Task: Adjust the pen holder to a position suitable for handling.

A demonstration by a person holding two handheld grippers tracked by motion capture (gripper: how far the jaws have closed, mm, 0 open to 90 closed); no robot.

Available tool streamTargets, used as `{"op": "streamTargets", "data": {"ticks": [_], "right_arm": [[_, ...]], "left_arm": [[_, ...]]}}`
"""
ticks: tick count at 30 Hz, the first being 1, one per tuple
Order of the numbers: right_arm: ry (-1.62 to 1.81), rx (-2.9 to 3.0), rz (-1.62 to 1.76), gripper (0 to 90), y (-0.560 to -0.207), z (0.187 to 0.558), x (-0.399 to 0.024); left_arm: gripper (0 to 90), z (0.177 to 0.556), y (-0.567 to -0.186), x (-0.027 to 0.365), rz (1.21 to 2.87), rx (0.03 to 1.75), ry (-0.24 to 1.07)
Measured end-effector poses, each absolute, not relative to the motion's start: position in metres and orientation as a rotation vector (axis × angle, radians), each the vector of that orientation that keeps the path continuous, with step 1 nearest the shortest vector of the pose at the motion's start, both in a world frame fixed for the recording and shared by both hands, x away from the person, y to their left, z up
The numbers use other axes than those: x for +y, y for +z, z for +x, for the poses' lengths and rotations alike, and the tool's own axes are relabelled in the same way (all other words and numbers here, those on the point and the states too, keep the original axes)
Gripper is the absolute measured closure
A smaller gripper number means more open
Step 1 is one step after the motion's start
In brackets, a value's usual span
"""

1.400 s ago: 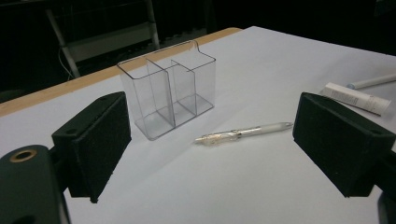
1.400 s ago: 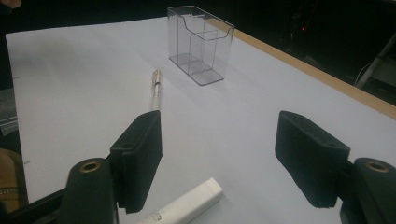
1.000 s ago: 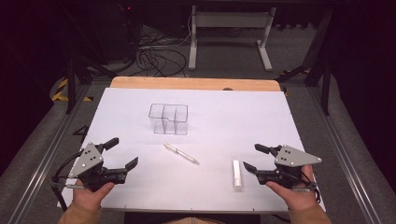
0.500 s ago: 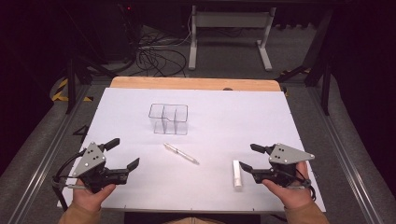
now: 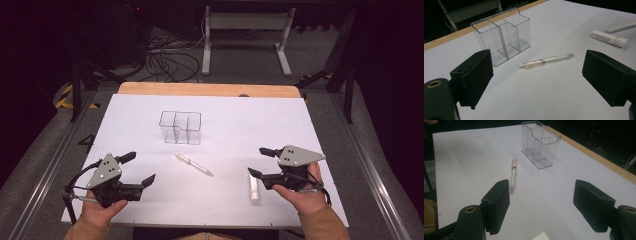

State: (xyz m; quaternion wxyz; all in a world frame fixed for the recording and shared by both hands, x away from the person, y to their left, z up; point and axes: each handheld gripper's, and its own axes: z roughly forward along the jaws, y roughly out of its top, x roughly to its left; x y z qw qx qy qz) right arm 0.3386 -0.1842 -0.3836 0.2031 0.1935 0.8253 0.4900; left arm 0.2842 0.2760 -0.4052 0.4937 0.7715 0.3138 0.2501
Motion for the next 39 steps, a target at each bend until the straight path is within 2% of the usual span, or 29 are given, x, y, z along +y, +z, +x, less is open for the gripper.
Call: {"op": "streamTargets", "data": {"ticks": [18,39], "right_arm": [[1.385,2.339,0.494,29.3,-0.374,0.354,-0.163],[1.428,2.431,0.421,36.3,-0.369,0.395,-0.127]], "left_arm": [[13.0,0.283,-0.405,0.283,1.827,0.771,0.6],[13.3,0.284,-0.407,0.287,1.819,0.78,0.598]]}}
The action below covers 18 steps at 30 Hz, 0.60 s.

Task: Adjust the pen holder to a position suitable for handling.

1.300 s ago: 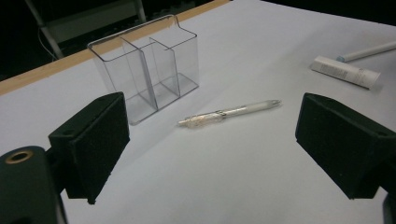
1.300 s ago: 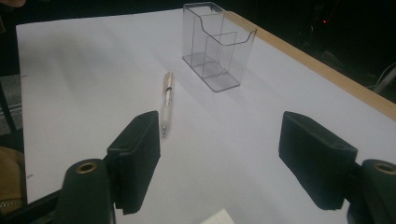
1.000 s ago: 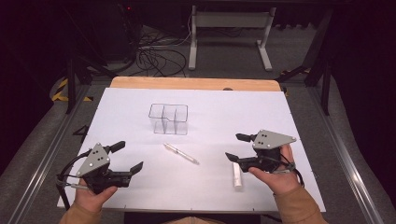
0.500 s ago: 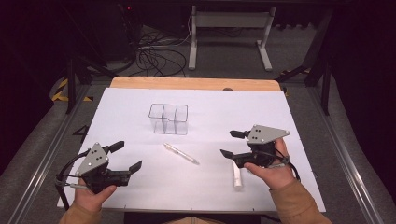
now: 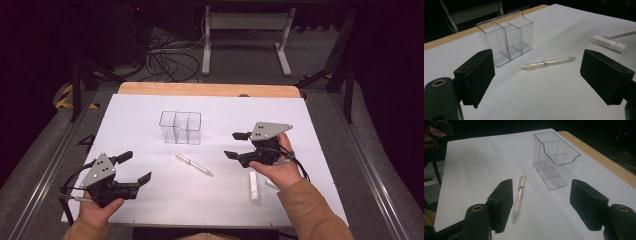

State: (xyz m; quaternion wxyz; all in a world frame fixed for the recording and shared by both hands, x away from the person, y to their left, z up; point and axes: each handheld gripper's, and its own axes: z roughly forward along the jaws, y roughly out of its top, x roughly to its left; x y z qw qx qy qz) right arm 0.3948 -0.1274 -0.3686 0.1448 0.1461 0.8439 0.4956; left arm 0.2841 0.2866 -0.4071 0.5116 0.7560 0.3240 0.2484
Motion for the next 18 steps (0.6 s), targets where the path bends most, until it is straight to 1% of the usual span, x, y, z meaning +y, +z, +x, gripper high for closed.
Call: {"op": "streamTargets", "data": {"ticks": [8,18], "right_arm": [[1.363,2.481,0.42,36.7,-0.371,0.418,-0.109],[1.316,2.526,0.394,39.4,-0.375,0.434,-0.093]], "left_arm": [[13.3,0.284,-0.408,0.288,1.819,0.783,0.595],[13.3,0.284,-0.409,0.289,1.819,0.786,0.595]]}}
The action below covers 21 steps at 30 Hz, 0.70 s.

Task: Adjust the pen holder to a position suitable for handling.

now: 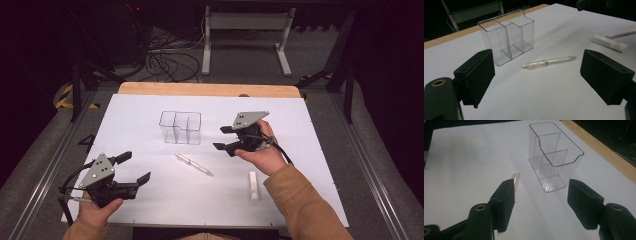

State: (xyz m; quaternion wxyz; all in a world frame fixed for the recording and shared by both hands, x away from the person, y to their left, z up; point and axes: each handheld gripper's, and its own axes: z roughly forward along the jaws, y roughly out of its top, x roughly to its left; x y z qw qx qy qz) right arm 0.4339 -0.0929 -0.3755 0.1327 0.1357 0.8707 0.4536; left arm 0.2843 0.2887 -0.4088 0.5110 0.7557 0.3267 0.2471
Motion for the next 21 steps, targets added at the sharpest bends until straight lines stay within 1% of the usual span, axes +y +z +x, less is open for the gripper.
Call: {"op": "streamTargets", "data": {"ticks": [13,16,21], "right_arm": [[1.282,2.551,0.339,41.1,-0.376,0.447,-0.075],[1.293,2.565,0.311,43.7,-0.376,0.449,-0.071],[1.277,2.563,0.271,45.3,-0.375,0.451,-0.067]], "left_arm": [[13.3,0.284,-0.409,0.29,1.818,0.787,0.594],[13.3,0.283,-0.409,0.29,1.816,0.788,0.592],[13.3,0.284,-0.409,0.29,1.818,0.79,0.591]]}}
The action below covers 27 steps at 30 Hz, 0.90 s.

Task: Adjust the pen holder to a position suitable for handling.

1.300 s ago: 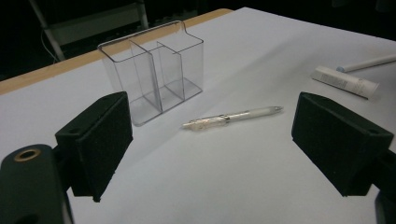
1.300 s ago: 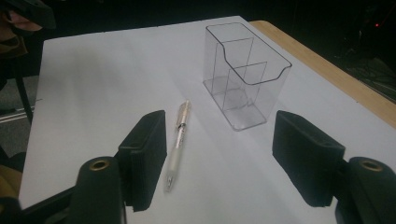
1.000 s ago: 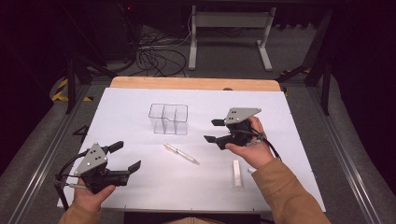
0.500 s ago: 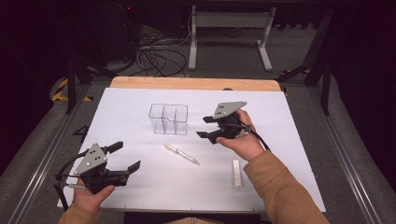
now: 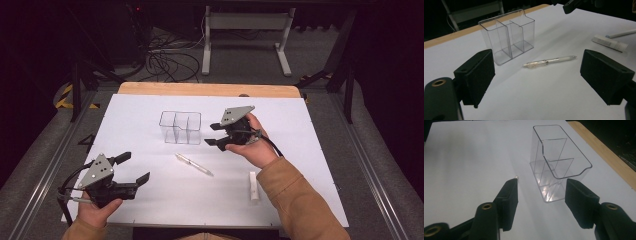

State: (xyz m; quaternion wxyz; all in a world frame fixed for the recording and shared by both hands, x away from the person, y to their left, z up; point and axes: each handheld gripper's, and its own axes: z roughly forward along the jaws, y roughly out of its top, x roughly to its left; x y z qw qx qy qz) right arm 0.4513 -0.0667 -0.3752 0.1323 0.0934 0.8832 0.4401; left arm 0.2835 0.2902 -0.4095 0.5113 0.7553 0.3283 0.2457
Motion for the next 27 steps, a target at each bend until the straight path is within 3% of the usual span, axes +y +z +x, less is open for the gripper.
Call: {"op": "streamTargets", "data": {"ticks": [10,27], "right_arm": [[1.176,2.57,0.155,54.9,-0.375,0.457,-0.052],[1.035,2.639,0.118,56.9,-0.377,0.48,-0.02]], "left_arm": [[13.4,0.283,-0.409,0.292,1.815,0.792,0.598],[13.5,0.283,-0.409,0.296,1.81,0.8,0.595]]}}
